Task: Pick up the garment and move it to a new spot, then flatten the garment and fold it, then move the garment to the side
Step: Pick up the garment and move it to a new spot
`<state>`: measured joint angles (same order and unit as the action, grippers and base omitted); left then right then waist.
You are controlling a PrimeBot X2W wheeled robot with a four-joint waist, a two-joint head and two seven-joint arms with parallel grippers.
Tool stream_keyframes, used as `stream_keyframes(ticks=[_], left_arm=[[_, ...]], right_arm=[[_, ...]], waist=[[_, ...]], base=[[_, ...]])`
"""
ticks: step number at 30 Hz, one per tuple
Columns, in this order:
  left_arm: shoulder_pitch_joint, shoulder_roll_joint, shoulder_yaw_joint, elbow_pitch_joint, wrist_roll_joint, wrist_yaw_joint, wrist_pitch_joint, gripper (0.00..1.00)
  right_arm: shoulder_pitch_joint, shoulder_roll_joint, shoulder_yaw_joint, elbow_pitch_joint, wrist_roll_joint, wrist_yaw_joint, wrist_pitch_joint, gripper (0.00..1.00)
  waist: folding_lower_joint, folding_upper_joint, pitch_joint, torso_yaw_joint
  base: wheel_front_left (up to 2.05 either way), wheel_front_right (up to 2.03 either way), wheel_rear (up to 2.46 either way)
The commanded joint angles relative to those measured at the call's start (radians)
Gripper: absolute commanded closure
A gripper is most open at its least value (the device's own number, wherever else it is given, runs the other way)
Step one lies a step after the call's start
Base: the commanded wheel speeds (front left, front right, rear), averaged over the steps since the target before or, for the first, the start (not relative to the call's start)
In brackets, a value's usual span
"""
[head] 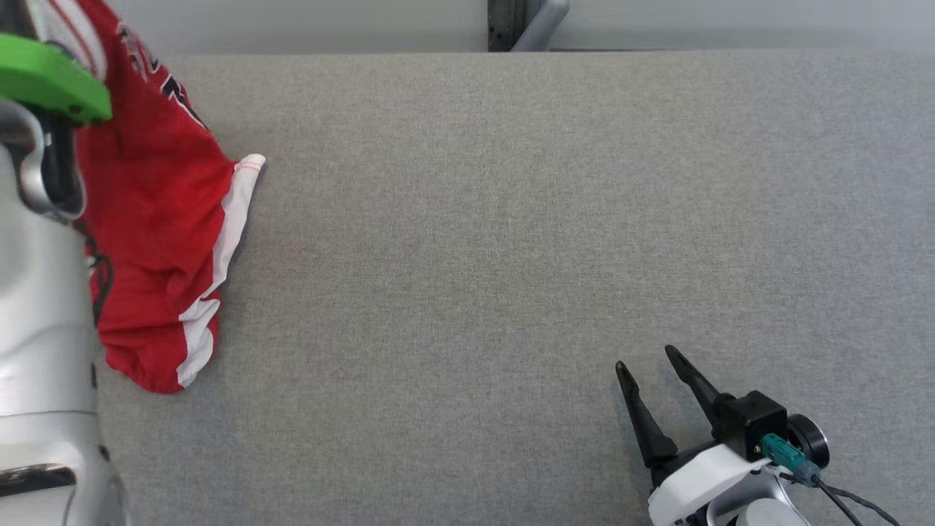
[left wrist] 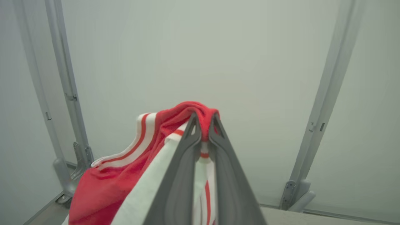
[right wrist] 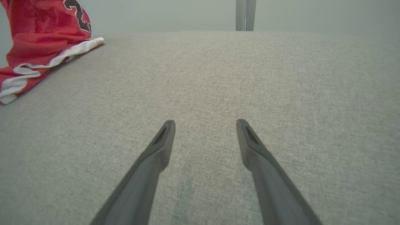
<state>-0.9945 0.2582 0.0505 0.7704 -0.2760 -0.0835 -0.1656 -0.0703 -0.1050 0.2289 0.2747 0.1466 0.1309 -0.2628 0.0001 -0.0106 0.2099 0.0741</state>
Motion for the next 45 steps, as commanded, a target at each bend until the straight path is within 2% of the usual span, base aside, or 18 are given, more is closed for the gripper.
stream_keyframes(ticks=[1, 4, 9, 12, 15, 18, 22, 23, 28, 29, 30, 31, 35, 40, 43, 45], left_arm=[[-0.017, -0.023, -0.011, -0.036, -0.026, -0.014, 0.025, 1.0], [-0.016, -0.08, -0.057, -0.184, -0.087, -0.038, 0.134, 1.0], [0.036, -0.159, -0.129, -0.465, -0.218, -0.046, 0.339, 1.0], [0.084, -0.188, -0.194, -0.591, -0.253, -0.023, 0.428, 1.0], [0.146, -0.203, -0.292, -0.66, -0.272, 0.013, 0.473, 1.0], [0.193, -0.206, -0.429, -0.661, -0.292, 0.064, 0.46, 1.0], [0.208, -0.205, -0.612, -0.573, -0.366, 0.168, 0.367, 1.0], [0.192, -0.206, -0.702, -0.514, -0.41, 0.204, 0.316, 1.0], [0.165, -0.204, -0.887, -0.383, -0.527, 0.257, 0.214, 1.0], [0.159, -0.205, -0.919, -0.373, -0.553, 0.254, 0.192, 0.75], [0.158, -0.207, -0.95, -0.367, -0.594, 0.241, 0.173, 0.4], [0.16, -0.206, -0.979, -0.357, -0.628, 0.239, 0.167, 0.0], [0.132, -0.205, -1.057, -0.329, -0.725, 0.239, 0.126, 0.0], [0.142, -0.206, -1.09, -0.343, -0.821, 0.22, 0.061, 0.0], [0.17, -0.204, -1.092, -0.352, -0.82, 0.215, 0.032, 0.0], [0.204, -0.174, -1.085, -0.371, -0.806, 0.221, -0.009, 0.0]], right_arm=[[0.015, 0.002, -0.003, 0.005, 0.009, 0.0, -0.003, 0.0], [0.028, 0.017, -0.007, 0.011, 0.026, 0.0, -0.003, 0.0], [0.026, 0.033, -0.024, 0.008, 0.047, 0.0, -0.003, 0.0], [0.014, 0.043, -0.039, 0.005, 0.058, 0.0, -0.003, 0.0], [0.003, 0.048, -0.045, 0.006, 0.066, 0.0, -0.003, 0.0], [-0.004, 0.051, -0.053, 0.009, 0.073, 0.0, -0.003, 0.0], [-0.036, 0.054, -0.031, 0.011, 0.097, 0.0, -0.003, 0.0], [-0.048, 0.054, -0.019, 0.011, 0.119, 0.0, -0.003, 0.0], [-0.077, 0.054, 0.009, 0.013, 0.145, 0.0, -0.003, 0.0], [-0.081, 0.053, 0.011, 0.015, 0.147, 0.0, -0.003, 0.0], [-0.084, 0.054, 0.014, 0.017, 0.149, 0.0, -0.003, 0.0], [-0.084, 0.054, 0.013, 0.018, 0.149, 0.0, -0.003, 0.0], [-0.078, 0.054, 0.0, 0.026, 0.139, 0.0, -0.003, 0.0], [-0.049, 0.053, -0.014, 0.034, 0.119, 0.0, -0.003, 0.0], [-0.036, 0.053, -0.031, 0.032, 0.109, 0.0, -0.003, 0.0], [-0.015, 0.053, -0.05, 0.025, 0.096, 0.0, -0.003, 0.0]], waist=[[-0.0001, 0.0106, -0.052, -0.019], [-0.0001, 0.0106, -0.081, -0.045], [-0.0001, 0.0106, -0.094, -0.108], [-0.0001, 0.0106, -0.081, -0.152], [-0.0001, 0.0106, -0.06, -0.197], [-0.0001, 0.0106, -0.031, -0.237], [-0.0001, 0.0106, 0.019, -0.296], [-0.0001, 0.0106, 0.04, -0.324], [-0.0001, 0.0106, 0.076, -0.373], [-0.0001, 0.0106, 0.079, -0.378], [-0.0001, 0.0106, 0.079, -0.382], [-0.0001, 0.0106, 0.08, -0.384], [-0.0001, 0.0106, 0.069, -0.378], [-0.0001, 0.0106, 0.023, -0.355], [-0.0001, 0.0106, 0.0, -0.336], [-0.0001, 0.0106, -0.025, -0.313]], base=[[0.0, 0.0, 0.0], [0.0, 0.0, 0.0], [0.0, 0.0, 0.0], [0.0, 0.0, 0.0], [0.0, 0.0, 0.0], [0.0, 0.0, 0.0], [0.0, 0.0, 0.0], [0.0, 0.0, 0.0], [0.0, 0.0, 0.0], [0.0, 0.0, 0.0], [0.0, 0.0, 0.0], [0.0, 0.0, 0.0], [0.0, 0.0, 0.0], [0.0, 0.0, 0.0], [0.0, 0.0, 0.0], [0.0, 0.0, 0.0]])
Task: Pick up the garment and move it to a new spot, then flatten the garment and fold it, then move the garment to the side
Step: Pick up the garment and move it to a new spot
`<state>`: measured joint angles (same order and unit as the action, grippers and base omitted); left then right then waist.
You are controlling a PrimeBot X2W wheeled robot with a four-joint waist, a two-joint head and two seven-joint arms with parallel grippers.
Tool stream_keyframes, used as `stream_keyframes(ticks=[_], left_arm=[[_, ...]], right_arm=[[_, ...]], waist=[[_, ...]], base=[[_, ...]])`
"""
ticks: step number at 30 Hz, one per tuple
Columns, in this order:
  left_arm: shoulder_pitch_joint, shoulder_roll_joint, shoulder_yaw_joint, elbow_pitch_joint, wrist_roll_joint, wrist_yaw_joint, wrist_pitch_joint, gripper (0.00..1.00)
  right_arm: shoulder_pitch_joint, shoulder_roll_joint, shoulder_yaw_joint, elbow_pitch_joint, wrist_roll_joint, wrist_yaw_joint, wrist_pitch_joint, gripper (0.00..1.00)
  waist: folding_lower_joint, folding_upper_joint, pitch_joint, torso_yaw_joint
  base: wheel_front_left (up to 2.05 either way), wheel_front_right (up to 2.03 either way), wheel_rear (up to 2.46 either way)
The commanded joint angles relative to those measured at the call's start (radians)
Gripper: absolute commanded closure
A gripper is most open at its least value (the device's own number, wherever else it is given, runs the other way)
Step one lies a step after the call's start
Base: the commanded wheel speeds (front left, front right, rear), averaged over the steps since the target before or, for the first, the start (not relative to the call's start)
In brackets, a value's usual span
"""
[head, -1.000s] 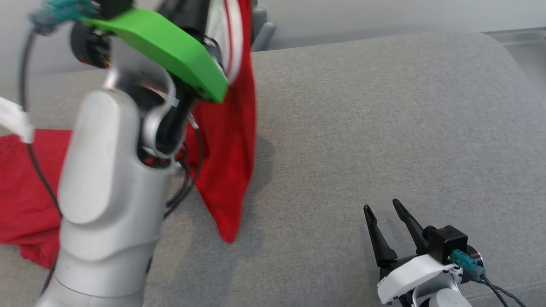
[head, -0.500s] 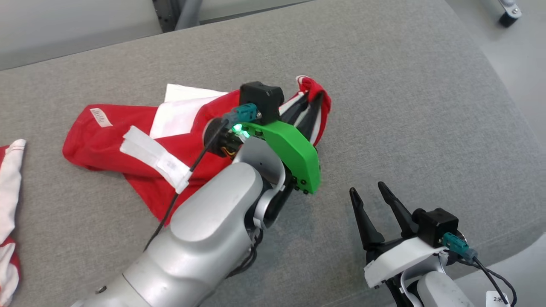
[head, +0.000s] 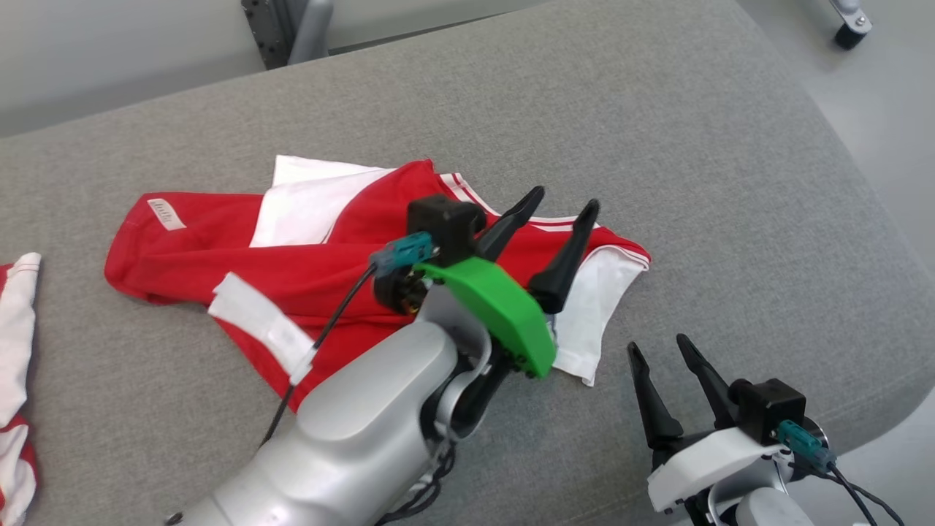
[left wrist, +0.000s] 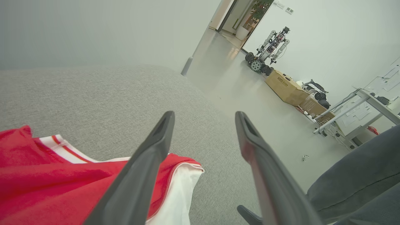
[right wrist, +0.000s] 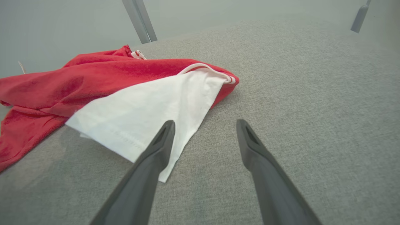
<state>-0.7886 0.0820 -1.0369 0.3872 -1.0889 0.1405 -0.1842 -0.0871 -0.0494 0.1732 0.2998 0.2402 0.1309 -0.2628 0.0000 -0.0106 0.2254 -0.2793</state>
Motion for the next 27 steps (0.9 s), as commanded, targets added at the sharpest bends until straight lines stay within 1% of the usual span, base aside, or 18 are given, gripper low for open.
stream_keyframes(ticks=[1, 6, 8, 11, 14, 16, 19, 27], left_arm=[[0.017, 0.028, 0.002, -0.002, 0.02, 0.008, -0.008, 0.0], [0.167, 0.145, 0.037, -0.102, 0.067, 0.095, -0.067, 0.0], [0.233, 0.205, 0.064, -0.141, 0.089, 0.142, -0.075, 0.0], [0.342, 0.254, 0.114, -0.184, 0.118, 0.192, -0.08, 0.0], [0.422, 0.289, 0.172, -0.212, 0.213, 0.24, -0.082, 0.0], [0.489, 0.286, 0.221, -0.23, 0.272, 0.26, -0.081, 0.0], [0.576, 0.262, 0.302, -0.253, 0.344, 0.262, -0.081, 0.0], [0.789, 0.162, 0.525, -0.27, 0.502, 0.201, -0.08, 0.0]], right_arm=[[0.012, -0.002, -0.003, -0.004, -0.006, 0.0, -0.003, 0.0], [0.071, -0.003, -0.061, -0.039, -0.043, 0.0, -0.003, 0.0], [0.093, -0.002, -0.077, -0.056, -0.055, 0.0, -0.003, 0.0], [0.125, -0.003, -0.105, -0.076, -0.069, 0.0, -0.003, 0.0], [0.151, -0.004, -0.122, -0.086, -0.079, 0.0, -0.003, 0.0], [0.165, -0.005, -0.133, -0.092, -0.086, 0.0, -0.003, 0.0], [0.187, -0.004, -0.146, -0.097, -0.096, 0.0, -0.003, 0.0], [0.226, -0.005, -0.169, -0.106, -0.112, 0.0, -0.003, 0.0]], waist=[[0.0, 0.0106, -0.051, 0.052], [0.0, 0.0106, -0.102, 0.118], [0.0, 0.0106, -0.117, 0.14], [0.0, 0.0106, -0.138, 0.174], [0.0, 0.0106, -0.159, 0.195], [0.0, 0.0106, -0.17, 0.206], [0.0, 0.0106, -0.183, 0.219], [0.0, 0.0106, -0.209, 0.238]], base=[[0.0, 0.0, 0.0], [0.0, 0.0, 0.0], [0.0, 0.0, 0.0], [0.0, 0.0, 0.0], [0.0, 0.0, 0.0], [0.0, 0.0, 0.0], [0.0, 0.0, 0.0], [0.0, 0.0, 0.0]])
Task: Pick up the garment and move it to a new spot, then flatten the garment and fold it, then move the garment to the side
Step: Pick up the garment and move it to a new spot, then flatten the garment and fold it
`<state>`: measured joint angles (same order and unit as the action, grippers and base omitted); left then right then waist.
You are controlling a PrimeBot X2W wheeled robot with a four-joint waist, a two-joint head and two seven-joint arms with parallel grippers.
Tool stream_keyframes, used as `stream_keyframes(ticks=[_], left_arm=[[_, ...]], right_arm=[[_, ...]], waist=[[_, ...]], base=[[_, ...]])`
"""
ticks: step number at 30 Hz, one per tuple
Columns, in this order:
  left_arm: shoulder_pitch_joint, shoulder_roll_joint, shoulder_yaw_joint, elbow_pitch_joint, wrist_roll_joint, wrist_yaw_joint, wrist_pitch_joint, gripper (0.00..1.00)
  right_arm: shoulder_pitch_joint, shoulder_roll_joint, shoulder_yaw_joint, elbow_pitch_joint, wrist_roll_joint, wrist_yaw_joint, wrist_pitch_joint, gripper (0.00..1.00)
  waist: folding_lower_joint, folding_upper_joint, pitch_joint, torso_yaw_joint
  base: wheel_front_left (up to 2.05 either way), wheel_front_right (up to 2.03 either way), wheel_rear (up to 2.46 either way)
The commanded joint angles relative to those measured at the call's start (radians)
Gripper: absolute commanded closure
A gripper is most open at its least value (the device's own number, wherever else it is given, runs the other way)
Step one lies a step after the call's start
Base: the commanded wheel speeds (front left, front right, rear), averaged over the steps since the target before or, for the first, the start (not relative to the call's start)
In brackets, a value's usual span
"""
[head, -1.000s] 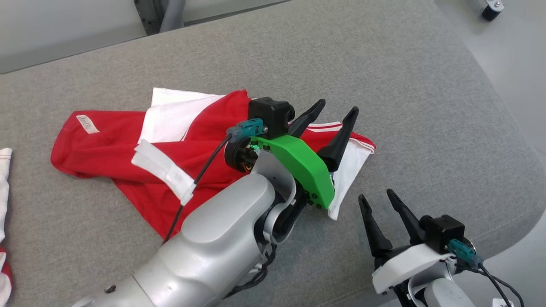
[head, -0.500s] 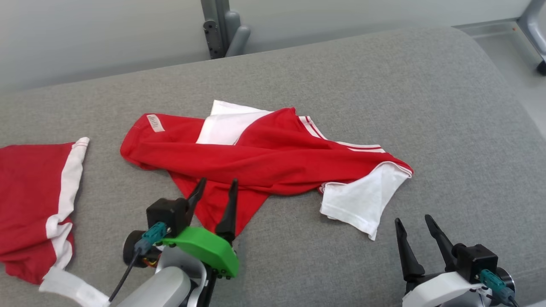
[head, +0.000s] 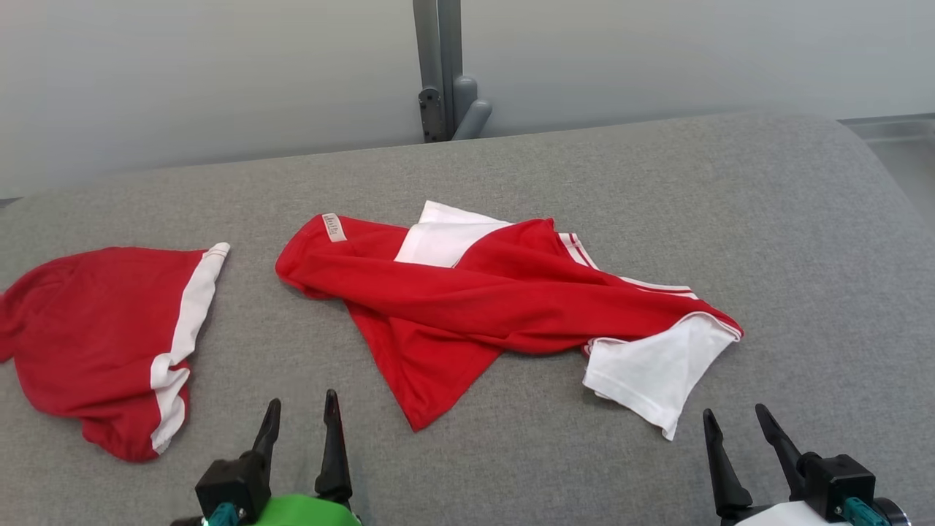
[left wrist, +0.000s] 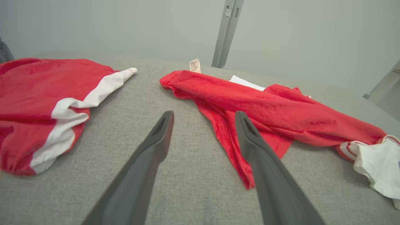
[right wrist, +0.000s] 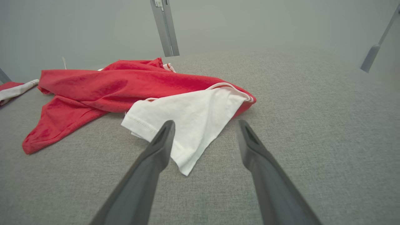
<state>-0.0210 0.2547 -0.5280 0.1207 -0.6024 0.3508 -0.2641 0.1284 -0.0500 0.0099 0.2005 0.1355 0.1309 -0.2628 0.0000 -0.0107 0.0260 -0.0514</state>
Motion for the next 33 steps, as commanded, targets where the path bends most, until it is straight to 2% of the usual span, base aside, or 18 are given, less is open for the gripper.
stream_keyframes(ticks=[1, 7, 12, 24, 31, 32, 33], left_arm=[[0.042, -0.022, 0.037, -0.002, 0.03, -0.024, 0.0, 0.0], [0.072, -0.076, 0.111, 0.033, 0.106, -0.1, 0.0, 0.0], [0.023, -0.111, 0.107, 0.123, 0.134, -0.156, 0.0, 0.0], [-0.153, -0.184, 0.054, 0.378, 0.056, -0.228, 0.089, 0.0], [-0.185, -0.192, 0.038, 0.477, 0.022, -0.257, 0.104, 0.0], [-0.19, -0.193, 0.035, 0.49, 0.017, -0.266, 0.102, 0.38], [-0.196, -0.193, 0.033, 0.497, 0.015, -0.279, 0.096, 1.0]], right_arm=[[0.014, -0.004, -0.009, -0.009, -0.008, 0.0, -0.003, 0.0], [0.007, -0.003, -0.013, -0.021, -0.012, 0.0, -0.003, 0.0], [-0.014, -0.003, -0.004, -0.02, -0.013, 0.0, -0.003, 0.0], [-0.06, -0.003, 0.021, -0.003, -0.002, 0.0, -0.003, 0.0], [-0.071, -0.002, 0.016, -0.005, 0.003, 0.0, -0.003, 0.0], [-0.072, -0.002, 0.015, -0.004, 0.003, 0.0, -0.003, 0.0], [-0.074, -0.002, 0.015, -0.004, 0.003, 0.0, -0.003, 0.0]], waist=[[0.0, 0.0107, -0.01, 0.013], [0.0, 0.0107, 0.008, 0.016], [0.0, 0.0107, 0.032, 0.007], [0.0, 0.0107, 0.1, -0.07], [0.0, 0.0107, 0.12, -0.111], [0.0, 0.0107, 0.122, -0.113], [0.0, 0.0107, 0.124, -0.114]], base=[[0.0, 0.0, 0.0], [0.0, 0.0, 0.0], [0.0, 0.0, 0.0], [0.0, 0.0, 0.0], [0.0, 0.0, 0.0], [0.0, 0.0, 0.0], [0.0, 0.0, 0.0]])
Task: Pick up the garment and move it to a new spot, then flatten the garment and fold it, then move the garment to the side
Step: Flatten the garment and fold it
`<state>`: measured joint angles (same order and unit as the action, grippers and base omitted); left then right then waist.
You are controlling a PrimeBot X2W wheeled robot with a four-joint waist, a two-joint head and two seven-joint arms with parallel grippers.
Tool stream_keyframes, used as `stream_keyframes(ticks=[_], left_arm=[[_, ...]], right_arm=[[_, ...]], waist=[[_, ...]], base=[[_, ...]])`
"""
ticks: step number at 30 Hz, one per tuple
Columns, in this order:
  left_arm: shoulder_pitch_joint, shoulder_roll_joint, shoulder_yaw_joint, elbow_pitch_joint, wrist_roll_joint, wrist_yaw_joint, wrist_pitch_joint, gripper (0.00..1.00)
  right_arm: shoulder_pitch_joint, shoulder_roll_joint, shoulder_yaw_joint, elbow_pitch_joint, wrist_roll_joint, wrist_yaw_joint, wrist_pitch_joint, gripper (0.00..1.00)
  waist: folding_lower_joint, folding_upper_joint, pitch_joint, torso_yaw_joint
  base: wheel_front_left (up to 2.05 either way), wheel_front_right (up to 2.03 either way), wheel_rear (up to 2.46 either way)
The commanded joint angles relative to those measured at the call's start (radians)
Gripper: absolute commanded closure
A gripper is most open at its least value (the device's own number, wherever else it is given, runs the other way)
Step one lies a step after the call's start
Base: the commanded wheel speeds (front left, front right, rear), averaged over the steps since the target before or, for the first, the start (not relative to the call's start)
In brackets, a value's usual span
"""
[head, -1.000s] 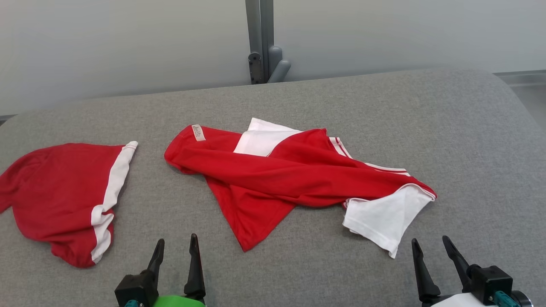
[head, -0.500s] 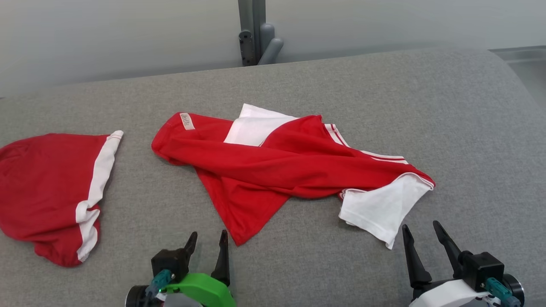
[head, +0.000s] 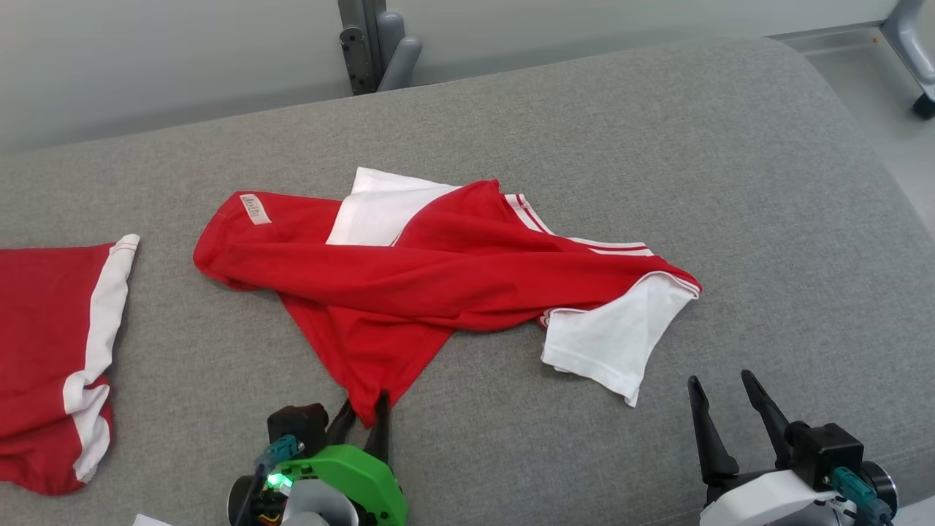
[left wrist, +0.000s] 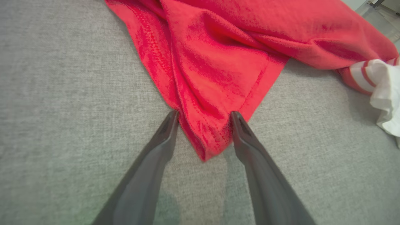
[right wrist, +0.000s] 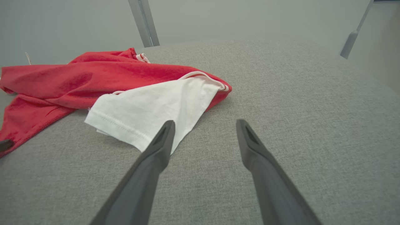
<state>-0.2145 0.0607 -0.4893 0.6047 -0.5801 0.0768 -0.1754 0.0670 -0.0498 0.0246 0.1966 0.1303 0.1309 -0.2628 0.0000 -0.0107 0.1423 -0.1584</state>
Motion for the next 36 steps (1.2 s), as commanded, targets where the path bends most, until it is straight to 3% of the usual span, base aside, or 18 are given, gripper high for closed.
stream_keyframes(ticks=[1, 7, 13, 19, 23, 31, 36], left_arm=[[-0.01, 0.0, -0.006, 0.017, -0.013, -0.017, 0.0, 1.0], [-0.073, 0.002, 0.034, -0.024, -0.025, -0.035, -0.057, 1.0], [-0.117, 0.022, 0.055, -0.184, -0.005, -0.024, -0.067, 1.0], [-0.159, 0.089, 0.028, -0.445, 0.026, -0.007, 0.048, 1.0], [-0.179, 0.134, 0.049, -0.549, 0.032, 0.018, 0.113, 1.0], [-0.039, 0.246, 0.092, -0.533, 0.051, 0.084, 0.167, 1.0], [0.137, 0.272, 0.099, -0.488, 0.011, 0.109, 0.166, 1.0]], right_arm=[[-0.013, -0.002, 0.0, 0.0, 0.009, 0.0, -0.003, 0.0], [-0.018, -0.002, 0.001, 0.0, 0.008, 0.0, -0.003, 0.0], [-0.009, -0.002, 0.005, 0.003, 0.008, 0.0, -0.003, 0.0], [-0.004, -0.002, 0.004, 0.007, 0.017, 0.0, -0.003, 0.0], [-0.007, -0.002, 0.004, 0.008, 0.025, 0.0, -0.003, 0.0], [0.009, -0.002, 0.002, 0.012, 0.039, 0.0, -0.003, 0.0], [0.022, -0.002, -0.008, 0.015, 0.039, 0.0, -0.003, 0.0]], waist=[[0.0, 0.0107, 0.009, -0.008], [0.0, 0.0107, 0.009, -0.009], [0.0, 0.0107, 0.0, -0.013], [0.0, 0.0107, 0.0, -0.024], [0.0, 0.0107, 0.0, -0.033], [0.0, 0.0107, -0.013, -0.057], [0.0, 0.0107, -0.019, -0.055]], base=[[0.0, 0.0, 0.0], [0.0, 0.0, 0.0], [0.0, 0.0, 0.0], [0.0, 0.0, 0.0], [0.0, 0.0, 0.0], [0.0, 0.0, 0.0], [0.0, 0.0, 0.0]])
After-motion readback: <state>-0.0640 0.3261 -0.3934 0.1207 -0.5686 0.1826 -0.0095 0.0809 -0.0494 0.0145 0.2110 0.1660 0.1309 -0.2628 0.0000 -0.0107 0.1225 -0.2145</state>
